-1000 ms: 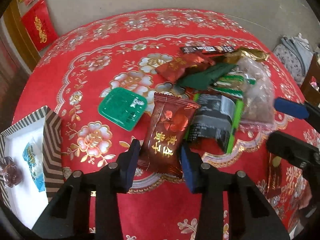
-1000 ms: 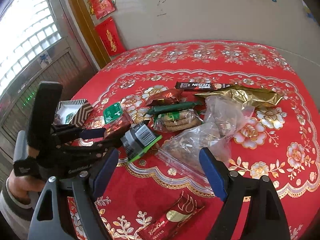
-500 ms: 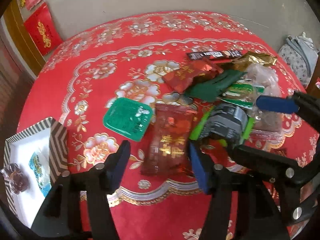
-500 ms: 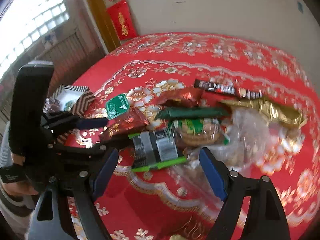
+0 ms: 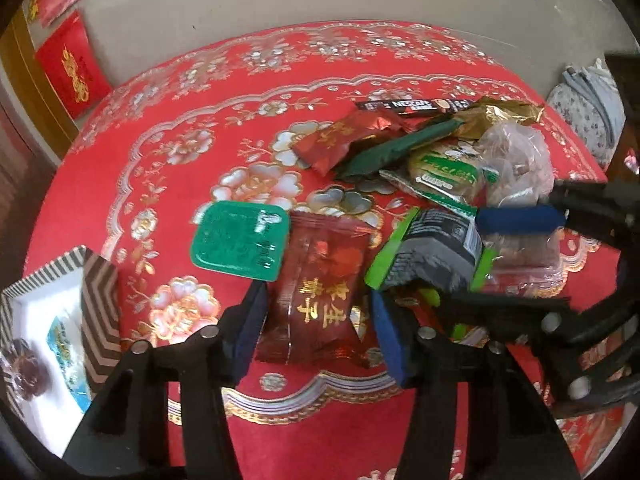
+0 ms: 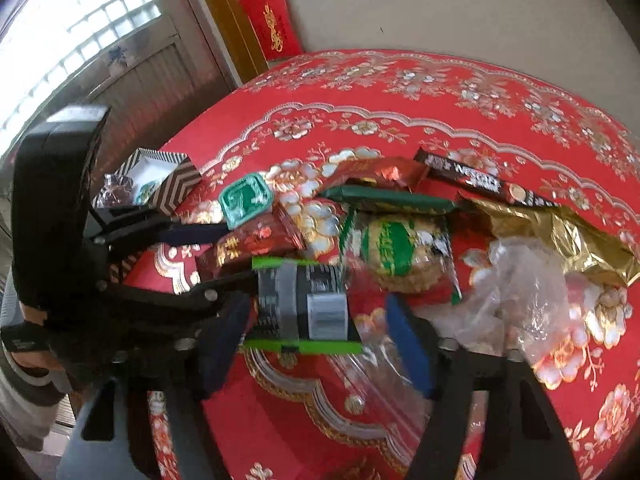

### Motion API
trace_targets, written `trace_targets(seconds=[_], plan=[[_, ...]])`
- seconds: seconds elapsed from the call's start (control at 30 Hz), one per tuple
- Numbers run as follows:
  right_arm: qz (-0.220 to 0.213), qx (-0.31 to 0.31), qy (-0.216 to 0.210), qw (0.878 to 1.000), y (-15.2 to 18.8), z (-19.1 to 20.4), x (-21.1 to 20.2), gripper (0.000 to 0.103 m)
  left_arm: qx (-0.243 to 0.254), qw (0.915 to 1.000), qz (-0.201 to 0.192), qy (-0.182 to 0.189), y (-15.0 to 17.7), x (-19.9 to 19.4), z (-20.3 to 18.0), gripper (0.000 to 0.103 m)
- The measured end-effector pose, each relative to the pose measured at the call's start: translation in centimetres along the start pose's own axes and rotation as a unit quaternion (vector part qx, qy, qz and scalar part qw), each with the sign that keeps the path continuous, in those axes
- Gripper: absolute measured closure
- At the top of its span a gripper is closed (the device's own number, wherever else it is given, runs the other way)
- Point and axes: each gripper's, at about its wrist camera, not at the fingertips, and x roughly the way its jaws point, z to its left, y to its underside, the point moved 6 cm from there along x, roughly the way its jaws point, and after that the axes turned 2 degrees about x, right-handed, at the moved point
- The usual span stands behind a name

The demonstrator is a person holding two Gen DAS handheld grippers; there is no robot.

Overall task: Organize snacks
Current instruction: 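Grasp the red Dongzi pack with the left tool while the right tool grasps the black-green biscuit pack, then carry both packs over the white tray and open both tools to release them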

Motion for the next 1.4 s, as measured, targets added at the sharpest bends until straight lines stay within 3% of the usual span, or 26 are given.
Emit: trace_targets(seconds=[0.1, 0.3, 0.33, 0.4, 0.57, 0.63, 0.67, 0.83, 0.97, 1.4], plan=[[0.0, -0.017, 0.011, 1.0, 0.9, 0.4, -0.2, 0.049, 0.005, 1.0, 0.003, 0.005, 0.1, -0.2, -0.3, 0.063], [-0.006, -0.006, 0.008, 1.0, 0.9, 0.6, -0.7, 0.048, 0.016, 0.9998, 0.007, 0.012, 1.7, -1.2, -1.1, 0.065], [-0.008, -0.014, 0.012, 1.0, 0.9, 0.8, -0.7, 0.045, 0.014, 0.9998, 0.009, 0.011, 2.2, -1.5, -1.0, 0.065], [-0.006, -0.04, 0.027, 0.999, 1.0, 1.5, -0.6, 0.028, 0.011, 0.9999, 0.01, 0.007, 3.0, -1.9, -0.8, 0.065], [0.0, -0.065, 0.043, 0.997, 0.2, 2.3, 0.4, 0.027, -0.025, 0.9996, 0.01, 0.004, 5.0, -3.0, 0.2, 0.065], [0.014, -0.063, 0.045, 0.997, 0.4, 2.4, 1.1, 0.035, -0.035, 0.9993, 0.008, 0.004, 5.5, -3.3, 0.5, 0.065], [0.015, -0.06, 0.045, 0.997, 0.7, 2.4, 1.1, 0.057, -0.045, 0.9989, 0.006, 0.004, 5.8, -3.5, 0.7, 0.065], [0.01, -0.046, 0.034, 0.998, 2.3, 2.5, 0.2, 0.057, -0.065, 0.9978, -0.008, 0.004, 6.8, -4.2, 0.4, 0.065], [-0.028, -0.03, 0.025, 0.999, 3.1, 3.2, -2.3, 0.057, -0.085, 0.9959, -0.02, 0.023, 7.4, -4.9, 0.1, 0.065], [-0.064, -0.03, 0.003, 0.997, 2.6, 7.1, -3.7, 0.057, -0.095, 0.9931, -0.058, -0.036, 7.9, -9.3, 2.4, 0.065]])
